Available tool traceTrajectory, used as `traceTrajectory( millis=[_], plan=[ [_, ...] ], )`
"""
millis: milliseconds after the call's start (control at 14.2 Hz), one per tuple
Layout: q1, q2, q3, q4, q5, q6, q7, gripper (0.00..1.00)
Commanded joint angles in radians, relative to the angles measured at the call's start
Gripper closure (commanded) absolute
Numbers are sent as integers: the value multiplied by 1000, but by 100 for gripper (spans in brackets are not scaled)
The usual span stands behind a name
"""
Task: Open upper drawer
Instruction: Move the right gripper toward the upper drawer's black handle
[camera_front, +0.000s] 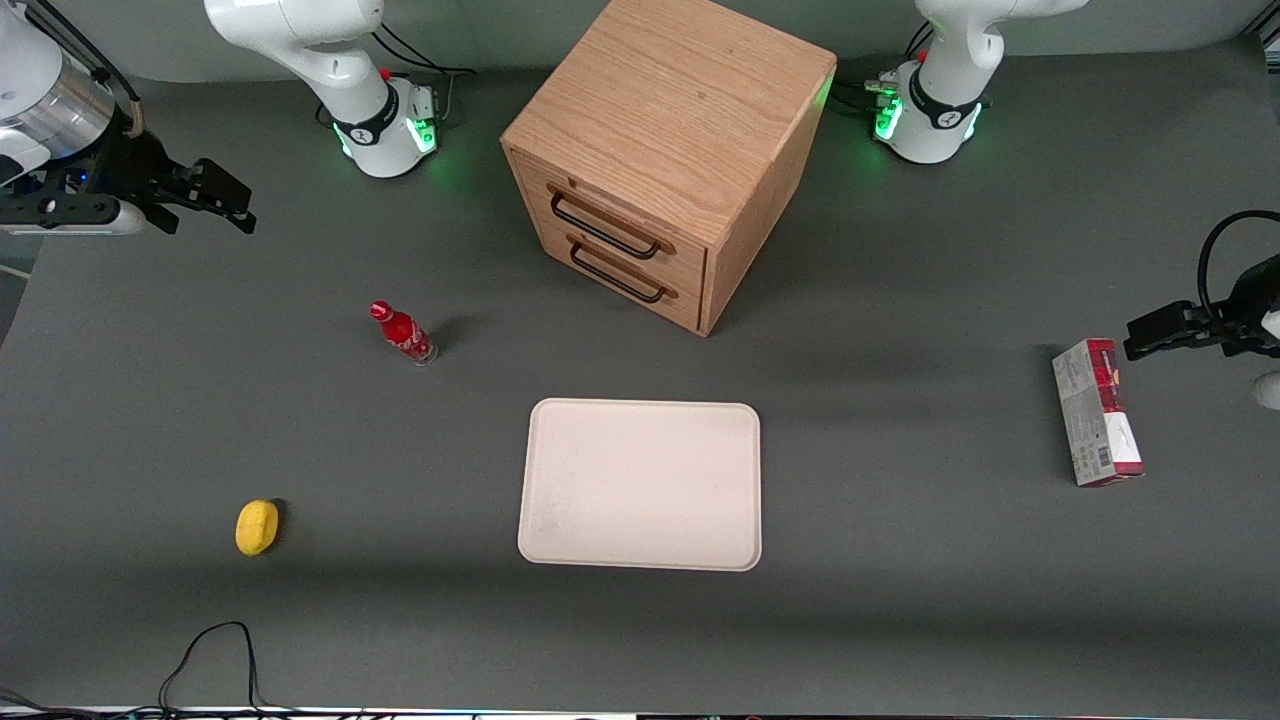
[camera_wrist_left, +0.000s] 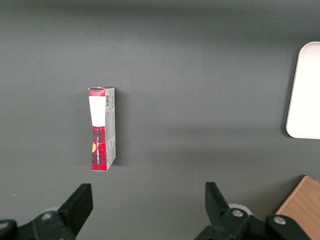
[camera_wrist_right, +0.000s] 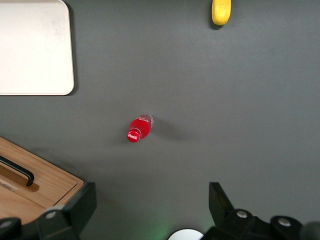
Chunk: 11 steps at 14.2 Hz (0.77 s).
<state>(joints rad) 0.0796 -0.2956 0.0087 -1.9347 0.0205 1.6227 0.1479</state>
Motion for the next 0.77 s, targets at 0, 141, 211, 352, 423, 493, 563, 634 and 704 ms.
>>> traceTrajectory(
  millis=[0, 141, 211, 352, 423, 493, 563, 634, 704],
  plan=[
    [-15, 4, 8, 10, 22, -17, -13, 0],
    [-11, 19, 11, 35, 24, -17, -8, 0],
    [-9, 53, 28, 65, 26, -20, -7, 0],
    [-8, 85, 95, 109, 33, -18, 7, 0],
    [-8, 98, 132, 123, 79, -18, 10, 0],
    [-8, 108, 152, 135, 131, -17, 10, 0],
    [-6, 140, 175, 157, 150, -18, -2, 0],
    [2, 180, 227, 199, 151, -20, 8, 0],
    [2, 209, 278, 235, 150, -30, -5, 0]
  ],
)
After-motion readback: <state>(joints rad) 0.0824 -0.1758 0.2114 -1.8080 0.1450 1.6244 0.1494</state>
